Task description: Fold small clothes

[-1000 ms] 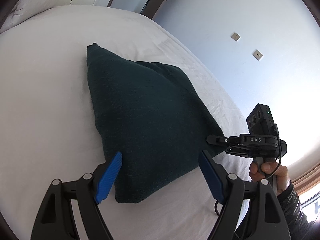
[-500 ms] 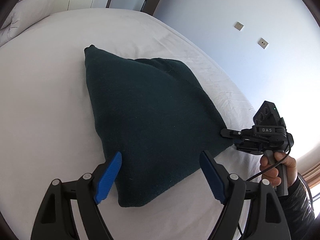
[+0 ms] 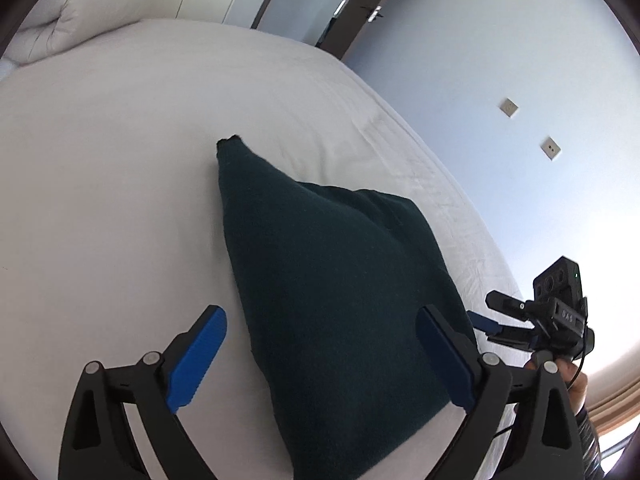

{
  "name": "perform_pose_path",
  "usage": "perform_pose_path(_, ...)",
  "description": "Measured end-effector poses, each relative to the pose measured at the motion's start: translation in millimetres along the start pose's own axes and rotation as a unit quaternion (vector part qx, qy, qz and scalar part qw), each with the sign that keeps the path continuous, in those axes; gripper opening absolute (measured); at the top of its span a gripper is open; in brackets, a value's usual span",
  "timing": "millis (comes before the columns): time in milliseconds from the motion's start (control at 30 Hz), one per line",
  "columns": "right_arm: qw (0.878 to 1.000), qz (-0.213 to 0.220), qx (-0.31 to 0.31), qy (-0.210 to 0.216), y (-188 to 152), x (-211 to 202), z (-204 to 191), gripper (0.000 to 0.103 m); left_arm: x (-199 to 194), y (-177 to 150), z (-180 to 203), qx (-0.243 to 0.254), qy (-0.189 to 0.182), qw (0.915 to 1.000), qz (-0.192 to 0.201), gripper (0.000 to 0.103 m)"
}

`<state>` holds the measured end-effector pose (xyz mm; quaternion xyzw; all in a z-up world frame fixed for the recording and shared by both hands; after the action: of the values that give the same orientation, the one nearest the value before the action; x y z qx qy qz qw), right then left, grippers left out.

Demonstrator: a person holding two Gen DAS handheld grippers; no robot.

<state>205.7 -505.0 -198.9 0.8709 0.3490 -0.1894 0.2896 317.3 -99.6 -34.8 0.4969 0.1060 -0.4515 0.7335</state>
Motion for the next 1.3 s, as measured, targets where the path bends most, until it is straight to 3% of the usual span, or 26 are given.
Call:
perform_pose_path(100,1.0,-0.005,0.019,-0.004,11.8,20.6,8.3,0.073,27.4,5.1,-19.1,-0.05,-0.004,0.9983,-0.031,0.097)
perform_pose_path(167,1.0,-0.012,0.024,0.003,15.9,33.2,7.5,0.072,44.3,5.0,-21.1,-0.061,-0.017,0.9967,-0.05,0.095)
perform_pose_path(200,1.0,-0.018,0.024,0.004,17.1,39.4,5.7,0.071,53.1,3.6,-20.5,-0.067,-0.027,0.9953,-0.064,0.088)
perform_pose_path(267,0.999,-0.03,0.021,0.002,20.2,52.2,6.1,0.068,65.3,-0.8,-17.8,-0.057,-0.008,0.9952,-0.079,0.085)
perform_pose_path(400,0.998,-0.054,0.042,0.0,26.1,72.2,16.2,0.038,71.9,-6.8,-18.7,-0.048,0.009,0.9953,-0.083,0.075)
perform_pose_path(500,0.997,-0.065,0.038,-0.01,29.5,84.4,15.1,0.031,71.7,-4.7,-16.9,-0.04,0.018,0.9949,-0.09,0.066)
perform_pose_path(633,0.997,-0.056,-0.003,-0.056,28.9,88.0,-2.3,0.024,65.1,-2.5,2.1,0.001,0.035,0.9956,-0.087,0.049)
perform_pose_path(733,0.99,-0.035,-0.078,-0.115,22.7,83.3,-34.2,0.022,57.2,-1.0,4.9,0.007,0.037,0.9959,-0.083,0.042)
perform_pose_path(833,0.975,-0.011,-0.159,-0.155,9.8,68.0,-75.1,0.021,36.3,-2.8,6.2,0.003,0.037,0.9965,-0.075,0.04)
perform_pose_path(1000,0.956,0.013,-0.243,-0.165,-28.3,35.0,-139.6,0.021,-33.6,-16.7,9.2,0.035,0.048,0.9973,-0.045,0.039)
perform_pose_path(1300,0.957,-0.019,-0.273,-0.093,-139.0,-11.9,-201.8,0.021,-170.5,-78.5,-14.8,0.072,0.092,0.9928,-0.026,0.04)
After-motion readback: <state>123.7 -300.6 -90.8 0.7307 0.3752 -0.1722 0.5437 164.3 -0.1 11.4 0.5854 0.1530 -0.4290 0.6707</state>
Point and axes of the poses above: each gripper's, at about its wrist camera, not at the fingertips, and x roughly the way its jaws point, z to its right, y to its top, the point moved 1 cm from there along x, roughly the way its jaws point, and after that the axes turned 10 degrees about z, right-handed, at the moved point
